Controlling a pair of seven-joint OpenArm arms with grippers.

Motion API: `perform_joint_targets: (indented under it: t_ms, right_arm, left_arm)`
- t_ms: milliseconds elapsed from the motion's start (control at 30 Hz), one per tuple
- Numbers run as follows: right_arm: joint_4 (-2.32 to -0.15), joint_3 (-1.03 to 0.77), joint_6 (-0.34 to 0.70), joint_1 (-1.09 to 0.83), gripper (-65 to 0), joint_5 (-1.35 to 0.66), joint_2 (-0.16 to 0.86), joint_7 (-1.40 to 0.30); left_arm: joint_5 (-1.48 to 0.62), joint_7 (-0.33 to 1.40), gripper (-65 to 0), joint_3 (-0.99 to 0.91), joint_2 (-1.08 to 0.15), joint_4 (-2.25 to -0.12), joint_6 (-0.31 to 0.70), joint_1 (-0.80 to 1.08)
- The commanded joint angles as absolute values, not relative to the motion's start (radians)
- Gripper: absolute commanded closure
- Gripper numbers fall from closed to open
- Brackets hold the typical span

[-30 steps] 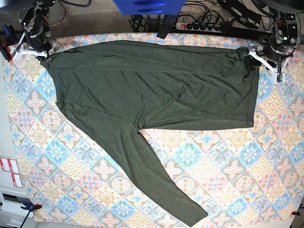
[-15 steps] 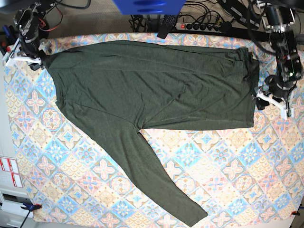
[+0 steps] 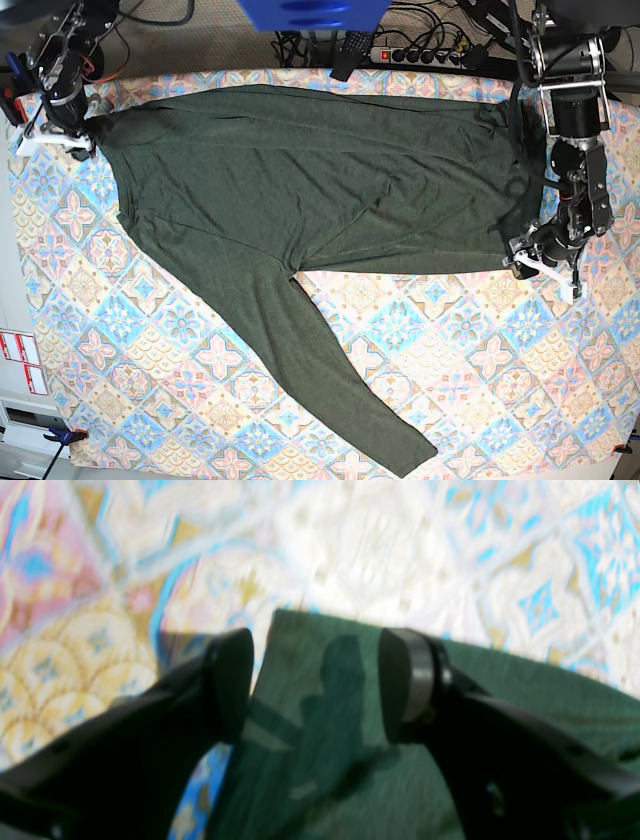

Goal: Fold the T-shirt properly
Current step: 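Release and move both grippers to the shirt's side edges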

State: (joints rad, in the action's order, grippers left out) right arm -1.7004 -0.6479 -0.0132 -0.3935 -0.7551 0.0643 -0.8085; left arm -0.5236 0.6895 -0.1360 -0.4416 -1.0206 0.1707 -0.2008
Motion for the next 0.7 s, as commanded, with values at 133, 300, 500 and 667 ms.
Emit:
perform_joint_targets:
  t_ms: [133, 300, 500, 667]
  right_arm:
    - [-1.736, -0.654, -0.007, -0.354, -14.3, -0.76, 0.077, -0.806]
    - [-1.736, -0.653, -0.007, -0.338, -14.3, -0.762, 0.077, -0.808]
    - [-1.728, -0.653, -0.007, -0.305, -14.3, -0.762, 0.077, -0.829]
    - [-1.724, -0.599, -0.007, -0.255, -14.4, -0.739, 0.077, -0.829]
  left_arm:
    - [-0.527, 0.659, -39.4, -0.076, -0.46, -0.947, 0.171, -0.255]
    - [-0.527, 0.596, -39.4, -0.022, -0.435, -0.855, 0.171, -0.272]
    - [-0.533, 0.585, -32.3, 0.088, -0.412, -0.84, 0.176, -0.266]
    - [-0.536, 0.578, -0.3, 0.108, -0.389, -0.845, 0.179, -0.245]
